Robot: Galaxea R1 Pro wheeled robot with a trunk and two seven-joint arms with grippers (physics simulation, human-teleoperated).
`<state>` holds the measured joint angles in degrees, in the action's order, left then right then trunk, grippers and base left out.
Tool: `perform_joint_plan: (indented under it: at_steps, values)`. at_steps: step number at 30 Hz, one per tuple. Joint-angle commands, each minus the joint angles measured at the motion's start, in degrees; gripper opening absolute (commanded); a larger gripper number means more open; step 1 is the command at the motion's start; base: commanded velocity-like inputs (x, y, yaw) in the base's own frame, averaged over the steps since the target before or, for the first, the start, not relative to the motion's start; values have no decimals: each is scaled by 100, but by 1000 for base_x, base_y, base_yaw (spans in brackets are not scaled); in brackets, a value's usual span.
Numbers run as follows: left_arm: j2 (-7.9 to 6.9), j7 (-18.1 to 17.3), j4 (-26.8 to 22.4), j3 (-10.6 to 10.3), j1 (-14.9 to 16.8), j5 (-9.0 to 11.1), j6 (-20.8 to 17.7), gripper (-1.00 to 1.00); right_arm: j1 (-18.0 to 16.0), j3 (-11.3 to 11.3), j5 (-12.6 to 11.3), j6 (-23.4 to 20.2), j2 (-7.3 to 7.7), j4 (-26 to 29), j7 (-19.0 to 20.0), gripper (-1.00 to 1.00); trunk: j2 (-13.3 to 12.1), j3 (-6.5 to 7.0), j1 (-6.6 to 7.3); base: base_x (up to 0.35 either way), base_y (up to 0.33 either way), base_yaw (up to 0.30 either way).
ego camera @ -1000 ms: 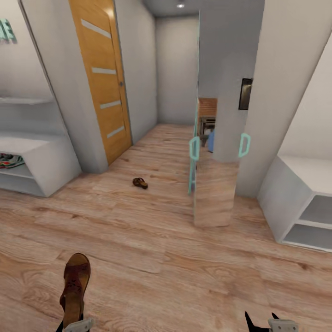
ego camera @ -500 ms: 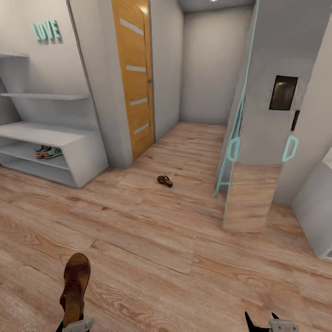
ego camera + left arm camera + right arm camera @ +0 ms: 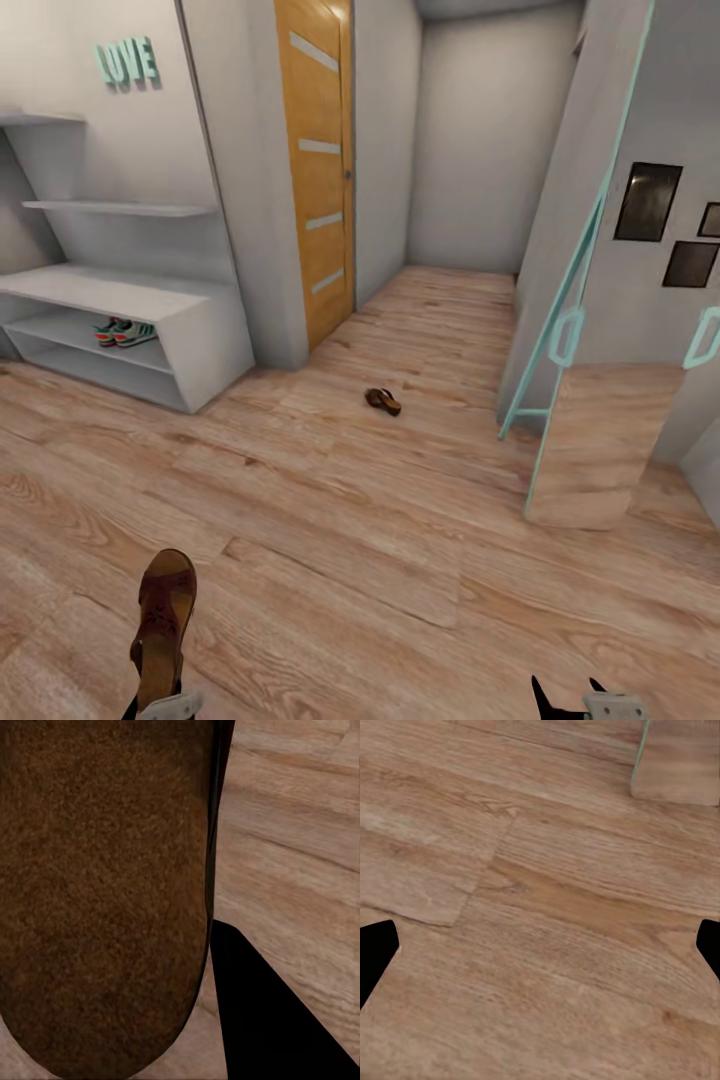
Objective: Pick up the two gym shoes and the two sandals from the corridor floor and place them onto the hallstand (shoe rack) in the corridor, making sure they are on the rack and not on the floor. Arrange them so the two gym shoes are next to each other and the two sandals are next to each other.
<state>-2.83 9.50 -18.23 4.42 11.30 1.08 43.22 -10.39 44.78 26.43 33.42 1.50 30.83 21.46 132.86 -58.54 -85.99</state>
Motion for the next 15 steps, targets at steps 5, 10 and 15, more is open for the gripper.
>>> perform_joint_plan:
  at_steps: [5, 10, 15]
  values:
    - [0, 17, 4, -2, 4, -11, 11, -100, -7, 48, 28, 17, -1, 9, 51, 100, 2, -5, -1, 242, 249, 0]
    - [1, 17, 4, -2, 4, -11, 11, -100, -7, 48, 28, 16, -1, 11, 51, 100, 2, -5, -1, 242, 249, 0]
    - [2, 15, 4, -2, 4, -11, 11, -100, -7, 48, 27, 17, -1, 11, 50, 100, 2, -5, -1, 260, 234, 0]
